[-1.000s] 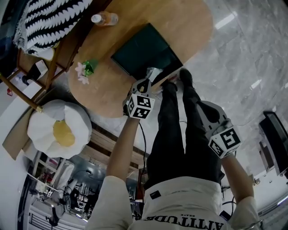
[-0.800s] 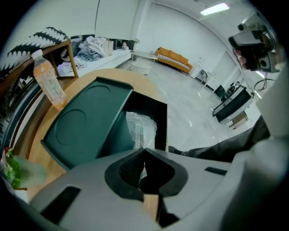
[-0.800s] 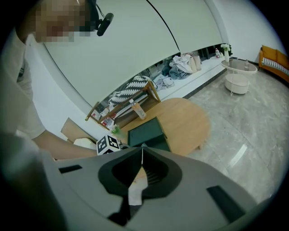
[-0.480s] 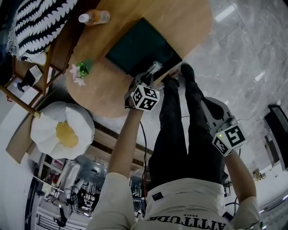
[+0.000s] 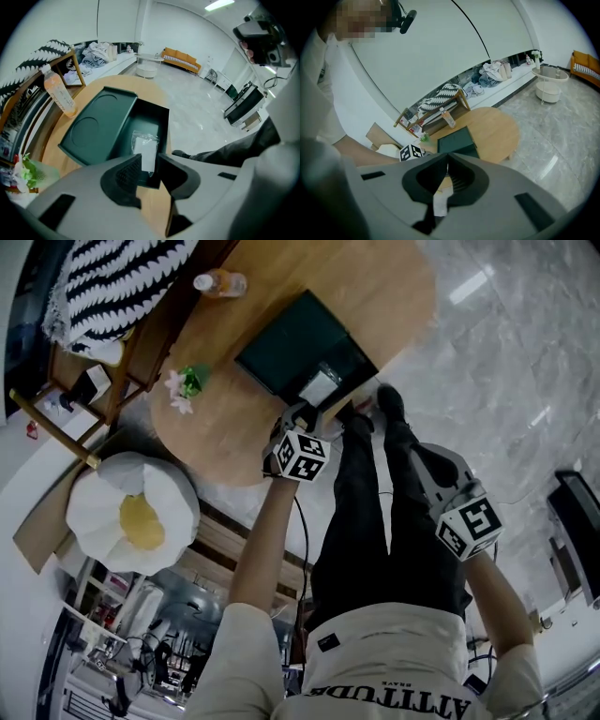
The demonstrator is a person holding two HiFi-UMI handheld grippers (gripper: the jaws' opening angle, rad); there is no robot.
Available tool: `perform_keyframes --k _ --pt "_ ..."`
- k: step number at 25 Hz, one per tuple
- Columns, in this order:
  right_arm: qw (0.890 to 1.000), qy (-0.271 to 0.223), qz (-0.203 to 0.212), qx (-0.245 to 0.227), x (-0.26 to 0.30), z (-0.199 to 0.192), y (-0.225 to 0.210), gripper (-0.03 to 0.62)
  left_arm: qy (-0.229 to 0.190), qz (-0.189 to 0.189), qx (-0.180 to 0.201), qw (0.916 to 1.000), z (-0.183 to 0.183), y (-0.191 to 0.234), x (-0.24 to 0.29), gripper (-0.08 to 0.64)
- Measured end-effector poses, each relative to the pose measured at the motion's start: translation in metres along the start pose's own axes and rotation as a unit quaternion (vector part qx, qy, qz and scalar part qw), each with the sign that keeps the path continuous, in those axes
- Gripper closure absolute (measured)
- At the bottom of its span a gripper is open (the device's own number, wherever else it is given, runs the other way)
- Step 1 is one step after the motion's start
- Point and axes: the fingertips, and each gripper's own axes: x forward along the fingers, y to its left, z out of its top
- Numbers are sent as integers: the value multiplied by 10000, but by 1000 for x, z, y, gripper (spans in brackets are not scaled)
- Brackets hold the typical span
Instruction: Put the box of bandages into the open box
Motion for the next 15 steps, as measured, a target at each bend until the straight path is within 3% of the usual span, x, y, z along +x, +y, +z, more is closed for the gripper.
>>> perform_keyframes --k 6,15 --pt "9985 -143 142 -509 -25 36 39 572 -338 -183 -512 9979 12 -17 -72 489" --pt "9911 -419 199 -1251 -78 98 90 572 -1076 -80 -996 9892 44 -25 -202 528"
